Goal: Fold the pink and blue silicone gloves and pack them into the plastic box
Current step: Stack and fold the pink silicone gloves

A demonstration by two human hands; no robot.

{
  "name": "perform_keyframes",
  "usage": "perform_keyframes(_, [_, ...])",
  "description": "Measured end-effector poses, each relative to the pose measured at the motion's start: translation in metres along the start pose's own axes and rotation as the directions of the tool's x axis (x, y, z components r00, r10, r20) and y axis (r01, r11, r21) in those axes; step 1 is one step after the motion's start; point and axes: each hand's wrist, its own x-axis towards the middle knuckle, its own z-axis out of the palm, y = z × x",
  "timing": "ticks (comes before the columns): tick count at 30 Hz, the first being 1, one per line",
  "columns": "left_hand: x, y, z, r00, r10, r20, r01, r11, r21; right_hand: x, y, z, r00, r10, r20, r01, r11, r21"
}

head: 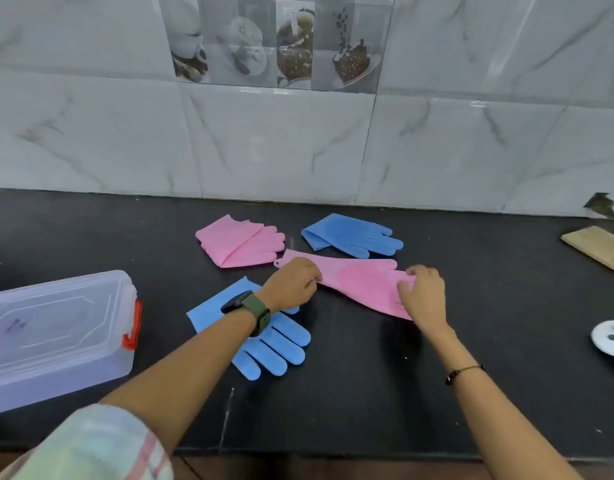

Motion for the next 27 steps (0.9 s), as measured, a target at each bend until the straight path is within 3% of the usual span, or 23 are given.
perform_keyframes(3, [0.013,0.002,0.009,0.999,-0.018,0.031,0.018,1.0,0.012,-0.004,0.008,0.009,0.977,0.201,0.071,-0.195,0.977,-0.087])
perform_keyframes(10, [0.07,-0.003,0.015,0.995,-0.045,0.084,0.032,0.988,0.15,0.016,0.003,0.016,0.917,0.371,0.144,-0.328,0.91,-0.255])
perform_keyframes(16, [0.105,-0.016,0.029,0.963,-0.171,0.208,0.097,0.942,0.322,0.036,0.007,0.009,0.816,0.513,0.266,-0.483,0.858,-0.176])
perform_keyframes(21, [0.113,-0.022,0.037,0.986,-0.128,0.107,0.076,0.914,0.398,0.039,0.014,0.009,0.808,0.509,0.297,-0.553,0.829,0.083])
perform_keyframes(27, [0.104,-0.006,0.023,0.994,-0.046,0.104,0.037,0.996,0.082,0.028,0.014,-0.011,0.92,0.342,0.19,-0.391,0.779,0.491])
